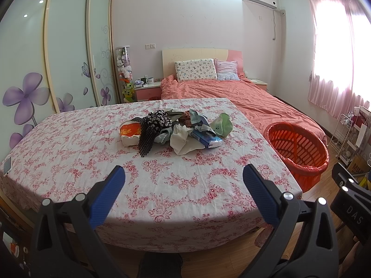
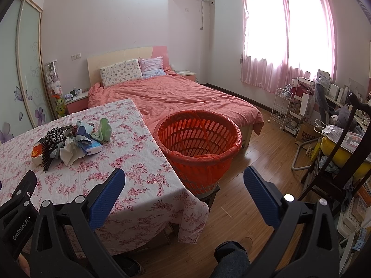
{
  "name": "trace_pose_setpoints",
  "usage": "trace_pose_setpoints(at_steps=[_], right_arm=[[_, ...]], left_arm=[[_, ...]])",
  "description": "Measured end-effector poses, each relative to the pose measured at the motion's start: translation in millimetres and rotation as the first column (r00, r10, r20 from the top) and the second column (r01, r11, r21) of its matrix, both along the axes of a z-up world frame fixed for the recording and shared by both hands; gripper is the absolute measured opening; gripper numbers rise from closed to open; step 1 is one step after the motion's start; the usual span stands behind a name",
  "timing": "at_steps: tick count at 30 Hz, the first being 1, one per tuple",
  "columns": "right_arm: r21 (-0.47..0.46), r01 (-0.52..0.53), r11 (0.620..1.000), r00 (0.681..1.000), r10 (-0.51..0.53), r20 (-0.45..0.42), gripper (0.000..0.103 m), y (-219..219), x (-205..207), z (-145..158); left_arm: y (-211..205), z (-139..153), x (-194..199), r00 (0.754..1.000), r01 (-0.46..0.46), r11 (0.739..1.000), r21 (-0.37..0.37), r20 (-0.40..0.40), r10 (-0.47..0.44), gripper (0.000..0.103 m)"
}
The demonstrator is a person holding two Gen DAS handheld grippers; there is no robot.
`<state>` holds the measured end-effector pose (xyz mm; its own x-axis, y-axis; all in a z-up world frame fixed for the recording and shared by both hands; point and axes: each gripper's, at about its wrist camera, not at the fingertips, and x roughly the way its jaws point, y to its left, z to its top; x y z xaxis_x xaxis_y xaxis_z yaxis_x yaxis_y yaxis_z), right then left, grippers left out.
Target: Collect trash
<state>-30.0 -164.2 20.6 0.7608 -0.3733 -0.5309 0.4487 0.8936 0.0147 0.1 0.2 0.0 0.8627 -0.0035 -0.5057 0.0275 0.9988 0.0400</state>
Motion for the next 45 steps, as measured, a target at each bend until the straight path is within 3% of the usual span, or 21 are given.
trace_pose_setpoints(at_steps=[31, 37, 45], right_arm=[[0.008, -0.005, 1.000, 1.000, 0.005, -0.004, 0.101, -5, 9, -6], [0.019, -0.067, 0.998, 0.998, 0.067, -0.021, 0.101, 4, 36, -13], [0.084, -0.157, 0.984, 0.986, 0.161, -0.035, 0.101, 13, 86, -24]], left_arm=[[5, -9, 10, 1.000, -0.013, 1.000, -0.002, -0.024, 0.013, 0.099], [34, -26, 42, 0.994, -0.078, 0.997, -0.024, -0.085, 0.076, 0.099], [106, -46, 106, 0.969, -0.195, 0.980, -0.038, -0.163, 0.186, 0.099]])
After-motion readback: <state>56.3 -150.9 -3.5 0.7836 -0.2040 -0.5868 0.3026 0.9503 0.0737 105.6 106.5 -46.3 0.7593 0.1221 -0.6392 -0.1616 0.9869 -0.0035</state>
